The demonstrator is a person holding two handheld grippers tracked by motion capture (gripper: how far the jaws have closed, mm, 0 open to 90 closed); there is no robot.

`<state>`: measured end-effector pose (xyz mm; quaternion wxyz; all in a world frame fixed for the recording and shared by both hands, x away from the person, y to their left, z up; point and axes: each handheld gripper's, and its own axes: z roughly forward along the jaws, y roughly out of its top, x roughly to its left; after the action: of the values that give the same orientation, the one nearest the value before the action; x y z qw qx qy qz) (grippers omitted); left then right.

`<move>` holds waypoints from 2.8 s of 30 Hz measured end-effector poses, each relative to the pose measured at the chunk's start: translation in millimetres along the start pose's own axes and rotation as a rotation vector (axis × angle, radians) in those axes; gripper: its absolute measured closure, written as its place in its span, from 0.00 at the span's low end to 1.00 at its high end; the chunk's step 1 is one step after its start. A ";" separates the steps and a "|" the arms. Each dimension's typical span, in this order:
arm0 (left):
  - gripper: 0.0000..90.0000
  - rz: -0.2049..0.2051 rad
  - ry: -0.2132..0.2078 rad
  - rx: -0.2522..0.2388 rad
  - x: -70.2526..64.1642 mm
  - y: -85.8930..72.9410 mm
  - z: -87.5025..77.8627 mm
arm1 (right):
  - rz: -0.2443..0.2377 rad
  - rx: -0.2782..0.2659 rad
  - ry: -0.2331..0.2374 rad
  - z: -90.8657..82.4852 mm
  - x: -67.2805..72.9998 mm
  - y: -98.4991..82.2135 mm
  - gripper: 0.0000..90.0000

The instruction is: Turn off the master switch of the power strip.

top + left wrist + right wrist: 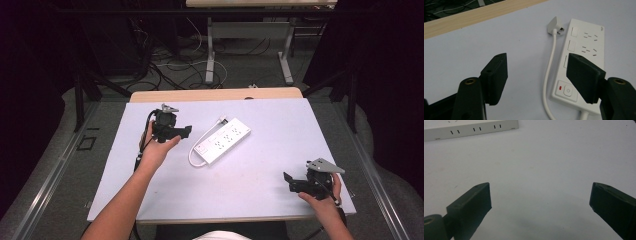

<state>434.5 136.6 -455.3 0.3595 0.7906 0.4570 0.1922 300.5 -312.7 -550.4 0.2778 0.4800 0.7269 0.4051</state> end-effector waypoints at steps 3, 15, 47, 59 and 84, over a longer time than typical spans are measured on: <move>0.43 0.002 -0.011 0.012 -2.0 1.7 2.9 | 0.000 -0.003 0.003 0.4 -0.3 -0.1 0.04; 0.61 0.012 -0.035 0.058 -9.5 6.1 12.5 | -0.002 0.000 0.005 0.8 -0.8 -0.4 0.04; 1.00 -0.062 -0.052 0.149 -29.0 -2.7 35.5 | 0.010 0.012 0.010 1.9 -1.0 -1.2 0.04; 1.00 -0.016 -0.094 0.240 -37.5 -6.6 48.9 | 0.019 0.021 0.010 1.6 -0.6 -1.3 0.04; 1.00 -0.027 -0.103 0.315 -44.9 -17.5 67.9 | 0.011 0.022 0.008 2.3 -1.6 -1.8 0.04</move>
<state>444.4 76.9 -512.5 0.2569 0.8396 0.4731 0.0724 302.1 -313.8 -553.2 0.2673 0.4852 0.7298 0.4007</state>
